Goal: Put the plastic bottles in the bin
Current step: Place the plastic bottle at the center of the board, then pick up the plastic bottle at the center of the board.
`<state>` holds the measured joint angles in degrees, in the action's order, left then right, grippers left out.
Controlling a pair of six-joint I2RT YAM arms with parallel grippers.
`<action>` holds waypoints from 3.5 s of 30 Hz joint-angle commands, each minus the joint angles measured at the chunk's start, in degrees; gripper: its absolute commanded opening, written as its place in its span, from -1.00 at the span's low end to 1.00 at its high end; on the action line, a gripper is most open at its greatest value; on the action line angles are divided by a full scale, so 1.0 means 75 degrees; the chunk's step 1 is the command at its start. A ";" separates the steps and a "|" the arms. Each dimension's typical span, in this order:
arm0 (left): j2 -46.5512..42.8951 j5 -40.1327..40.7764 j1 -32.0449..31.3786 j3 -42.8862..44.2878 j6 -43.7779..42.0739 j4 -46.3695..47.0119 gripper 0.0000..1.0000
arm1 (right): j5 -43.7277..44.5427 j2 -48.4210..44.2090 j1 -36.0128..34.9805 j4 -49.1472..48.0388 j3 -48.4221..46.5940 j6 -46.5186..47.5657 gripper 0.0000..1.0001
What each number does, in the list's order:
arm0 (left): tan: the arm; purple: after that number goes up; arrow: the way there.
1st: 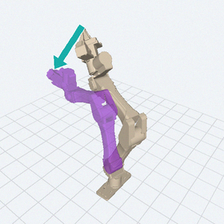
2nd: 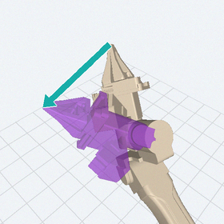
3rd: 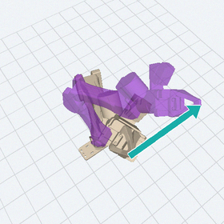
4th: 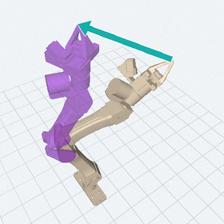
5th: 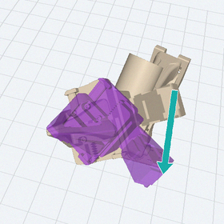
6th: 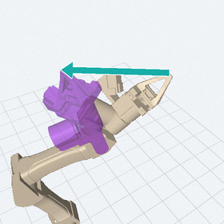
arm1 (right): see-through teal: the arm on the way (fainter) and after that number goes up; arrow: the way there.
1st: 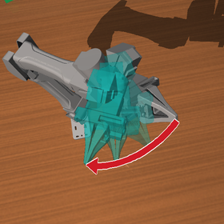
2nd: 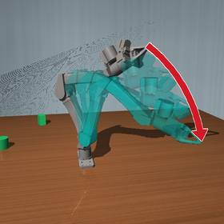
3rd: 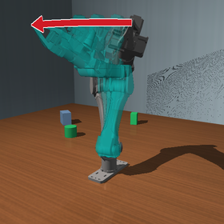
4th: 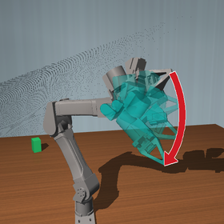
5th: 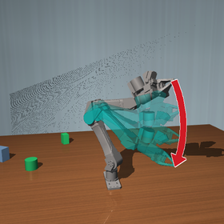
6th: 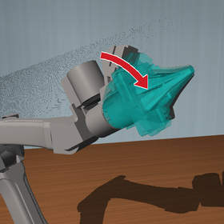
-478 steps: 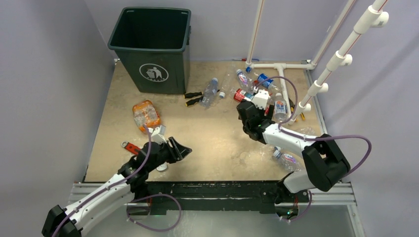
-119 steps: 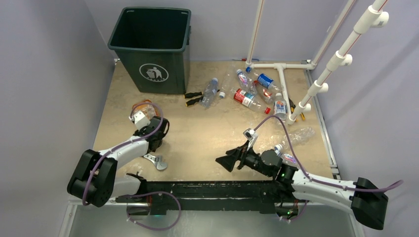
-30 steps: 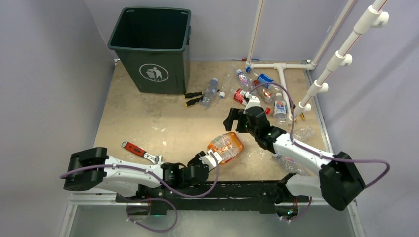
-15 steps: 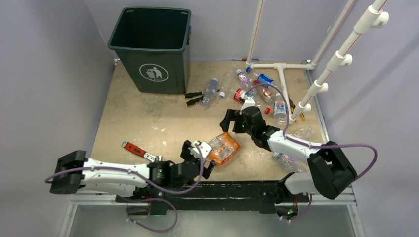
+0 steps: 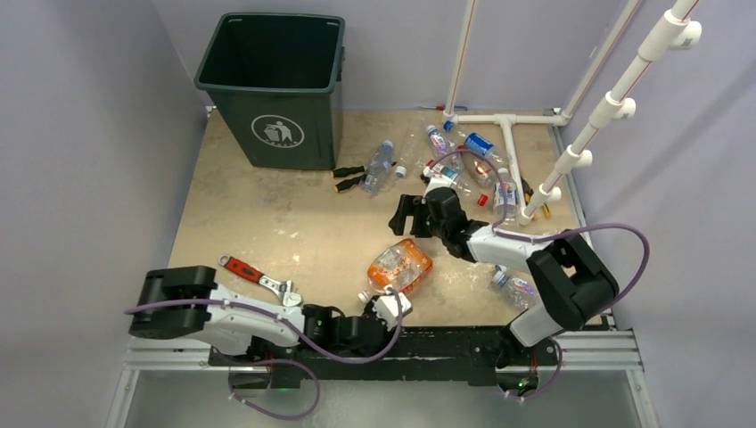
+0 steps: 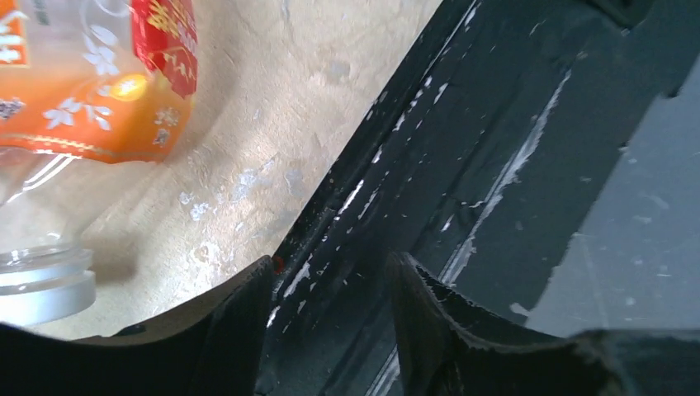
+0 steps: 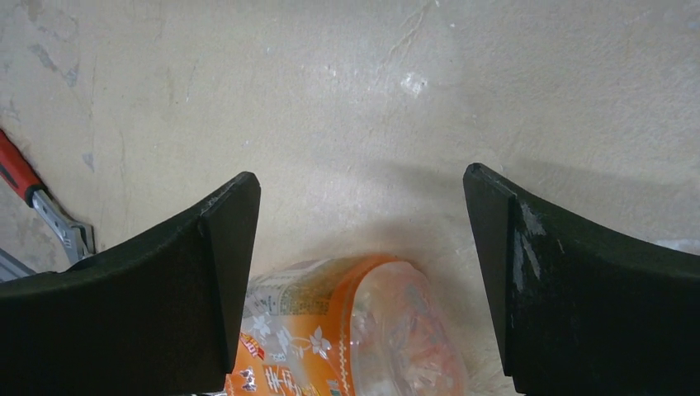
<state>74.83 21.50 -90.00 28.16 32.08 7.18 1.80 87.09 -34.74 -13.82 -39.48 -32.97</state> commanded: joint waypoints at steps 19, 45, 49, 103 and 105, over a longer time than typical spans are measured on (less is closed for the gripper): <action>0.0082 0.0374 0.2333 -0.0944 0.1268 0.2349 -0.46 | -0.0369 -0.1557 0.0031 -0.0975 0.2005 -0.0730 0.59; -0.0808 0.0529 0.4474 -0.0812 0.1900 0.2120 0.27 | 0.0680 -0.3484 -0.0215 0.0323 0.2178 -0.1562 0.91; -0.0714 0.0411 0.4476 -0.0475 0.1753 0.2088 0.52 | 0.0579 -0.2531 -0.0138 0.0062 0.1719 -0.1402 0.92; -0.1158 -0.0684 0.4944 -0.1656 0.2503 0.3364 0.42 | -0.4178 -0.5429 0.0801 -0.2762 0.3553 -0.0588 -0.46; -0.1936 -0.0529 0.4945 -0.1572 0.2412 0.2903 0.51 | -0.4238 -0.6086 0.0800 -0.2328 0.3522 -0.0385 -0.49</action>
<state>68.47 11.90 -53.32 15.07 53.54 42.61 -26.79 50.04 -28.56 -33.76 -12.23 -39.68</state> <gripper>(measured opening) 0.721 0.688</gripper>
